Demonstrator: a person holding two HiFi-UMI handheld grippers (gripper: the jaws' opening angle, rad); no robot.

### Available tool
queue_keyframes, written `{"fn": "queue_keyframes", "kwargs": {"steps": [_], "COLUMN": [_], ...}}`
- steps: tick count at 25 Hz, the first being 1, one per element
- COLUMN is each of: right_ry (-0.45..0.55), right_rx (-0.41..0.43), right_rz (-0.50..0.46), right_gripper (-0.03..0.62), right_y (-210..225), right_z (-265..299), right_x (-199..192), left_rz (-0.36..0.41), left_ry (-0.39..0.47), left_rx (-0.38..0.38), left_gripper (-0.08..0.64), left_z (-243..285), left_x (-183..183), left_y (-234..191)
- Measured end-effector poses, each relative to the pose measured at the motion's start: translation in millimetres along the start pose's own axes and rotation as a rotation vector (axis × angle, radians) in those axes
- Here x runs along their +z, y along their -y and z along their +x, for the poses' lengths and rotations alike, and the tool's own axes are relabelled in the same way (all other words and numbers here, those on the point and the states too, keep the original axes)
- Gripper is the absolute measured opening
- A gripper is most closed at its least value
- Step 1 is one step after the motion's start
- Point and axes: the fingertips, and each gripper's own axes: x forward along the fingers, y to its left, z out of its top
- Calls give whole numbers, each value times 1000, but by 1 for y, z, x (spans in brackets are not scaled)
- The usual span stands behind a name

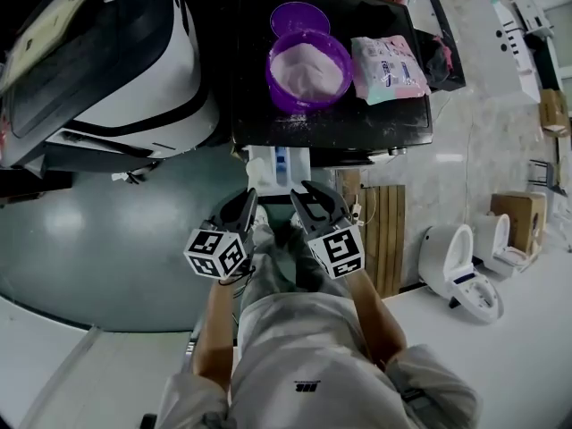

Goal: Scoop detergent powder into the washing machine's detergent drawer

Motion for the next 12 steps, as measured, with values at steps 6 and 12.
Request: {"fn": "queue_keyframes", "kwargs": {"steps": [6, 12], "right_ry": [-25, -40], "right_rx": [11, 11], "right_rz": [23, 30], "right_gripper": [95, 95], "right_y": [-1, -1], "right_z": [5, 7], "right_x": [-13, -23], "left_rz": [76, 143], "left_ry": [-81, -137], "left_rx": [54, 97], "left_gripper": [15, 15], "left_z": [11, 19], "left_x": [-18, -28], "left_y": [-8, -14]}}
